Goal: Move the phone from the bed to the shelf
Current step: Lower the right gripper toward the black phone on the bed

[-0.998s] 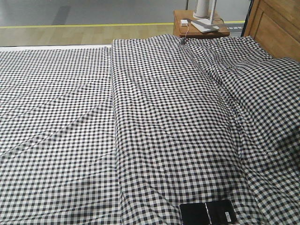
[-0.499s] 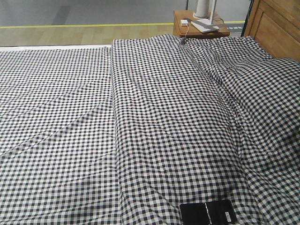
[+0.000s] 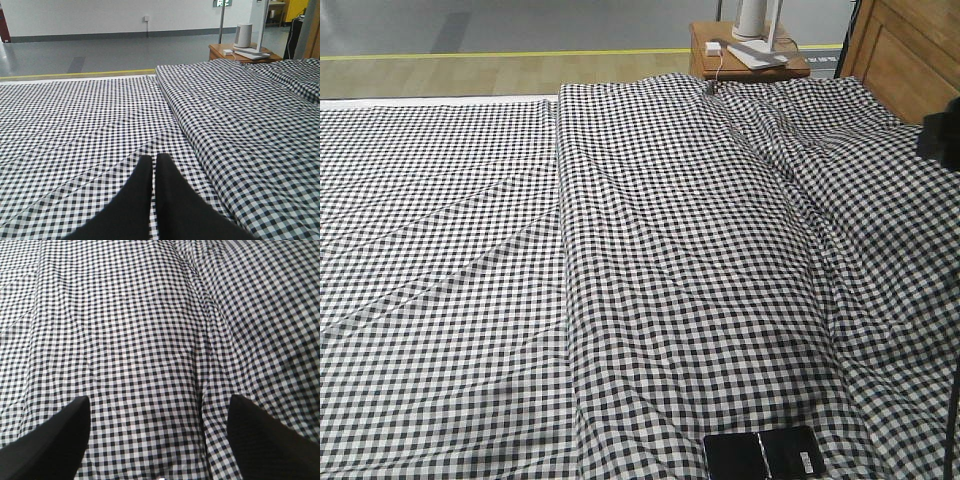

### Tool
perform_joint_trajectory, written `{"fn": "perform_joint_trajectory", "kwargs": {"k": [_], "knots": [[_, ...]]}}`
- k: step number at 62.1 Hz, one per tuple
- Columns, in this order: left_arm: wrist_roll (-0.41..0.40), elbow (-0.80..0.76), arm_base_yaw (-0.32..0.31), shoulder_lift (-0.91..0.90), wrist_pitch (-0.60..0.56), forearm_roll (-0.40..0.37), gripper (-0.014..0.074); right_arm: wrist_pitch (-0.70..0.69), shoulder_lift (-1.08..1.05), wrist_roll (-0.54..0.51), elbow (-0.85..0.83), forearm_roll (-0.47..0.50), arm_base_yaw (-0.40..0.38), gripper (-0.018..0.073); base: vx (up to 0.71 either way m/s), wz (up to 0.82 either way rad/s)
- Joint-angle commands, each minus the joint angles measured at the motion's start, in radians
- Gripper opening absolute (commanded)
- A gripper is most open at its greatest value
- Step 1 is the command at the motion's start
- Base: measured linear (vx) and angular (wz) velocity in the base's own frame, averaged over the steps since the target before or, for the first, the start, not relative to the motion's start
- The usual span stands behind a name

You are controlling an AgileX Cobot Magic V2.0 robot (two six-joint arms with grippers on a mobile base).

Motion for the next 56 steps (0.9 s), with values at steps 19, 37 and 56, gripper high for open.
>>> {"fn": "perform_joint_trajectory", "kwargs": {"k": [19,37,56], "knots": [[-0.004,0.002,-0.004,-0.006,-0.073,-0.009,0.0001,0.199,0.134,-0.516,-0.055,0.531,-0.413,0.0531,0.0,0.0],[-0.004,0.002,-0.004,-0.006,-0.073,-0.009,0.0001,0.286,0.375,-0.678,-0.055,0.604,-0.501,0.0531,0.0,0.0],[-0.004,0.002,-0.004,-0.006,-0.073,-0.009,0.0001,0.386,0.651,-0.828,-0.055,0.635,-0.5,0.0529,0.0,0.0]]}}
